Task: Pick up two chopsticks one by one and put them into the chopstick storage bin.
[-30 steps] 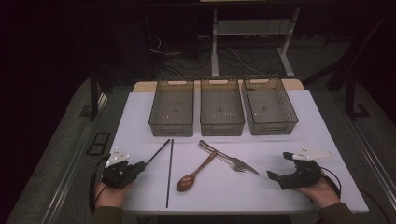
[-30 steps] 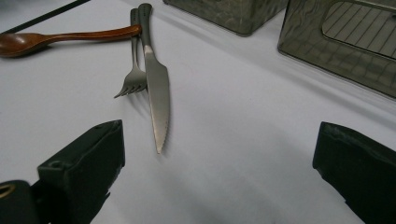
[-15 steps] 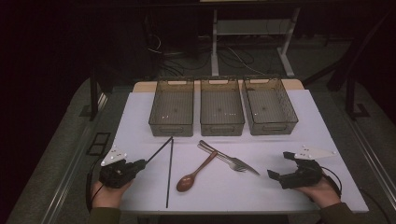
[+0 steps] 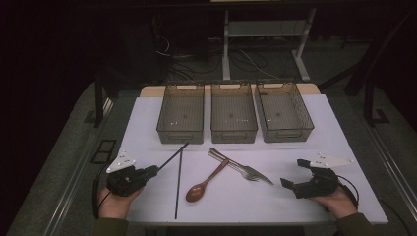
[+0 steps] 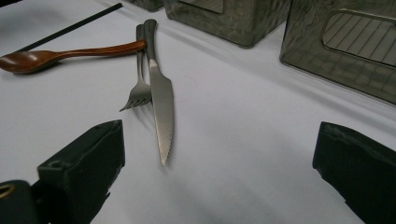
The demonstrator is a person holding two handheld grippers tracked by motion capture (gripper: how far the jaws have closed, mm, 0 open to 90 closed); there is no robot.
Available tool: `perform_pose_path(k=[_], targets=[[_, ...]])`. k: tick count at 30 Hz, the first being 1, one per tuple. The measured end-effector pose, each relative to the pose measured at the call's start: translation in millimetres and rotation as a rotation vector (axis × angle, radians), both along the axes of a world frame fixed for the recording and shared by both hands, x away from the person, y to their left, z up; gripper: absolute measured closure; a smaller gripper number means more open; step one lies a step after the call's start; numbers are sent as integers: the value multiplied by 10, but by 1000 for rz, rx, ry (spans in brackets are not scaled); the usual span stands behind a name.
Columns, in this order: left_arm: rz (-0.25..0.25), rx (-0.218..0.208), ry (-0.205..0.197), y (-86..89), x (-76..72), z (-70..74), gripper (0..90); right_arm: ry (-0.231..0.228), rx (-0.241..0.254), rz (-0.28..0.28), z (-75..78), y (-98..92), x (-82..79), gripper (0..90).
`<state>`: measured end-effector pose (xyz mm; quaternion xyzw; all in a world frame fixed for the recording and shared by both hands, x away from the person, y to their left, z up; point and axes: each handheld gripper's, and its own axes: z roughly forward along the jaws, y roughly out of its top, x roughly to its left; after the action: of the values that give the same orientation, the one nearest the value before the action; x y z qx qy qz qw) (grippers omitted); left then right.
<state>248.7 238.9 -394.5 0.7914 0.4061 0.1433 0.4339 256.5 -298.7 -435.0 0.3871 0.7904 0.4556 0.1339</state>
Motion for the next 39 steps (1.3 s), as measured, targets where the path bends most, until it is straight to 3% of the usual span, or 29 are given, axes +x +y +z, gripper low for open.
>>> perform_pose_path(k=[16,26,32,39], targets=[[-49,-38,-45,-119,144,136,852,7,-1,1,-7,1,8,17],[-70,-36,-52,-223,316,161,852,7,-8,-1,-11,5,5,17],[-65,-52,-73,-270,454,230,851,9,-7,-4,-10,-1,0,17],[-57,-43,-83,-352,608,258,851,6,-12,-8,-11,-11,-1,17]])
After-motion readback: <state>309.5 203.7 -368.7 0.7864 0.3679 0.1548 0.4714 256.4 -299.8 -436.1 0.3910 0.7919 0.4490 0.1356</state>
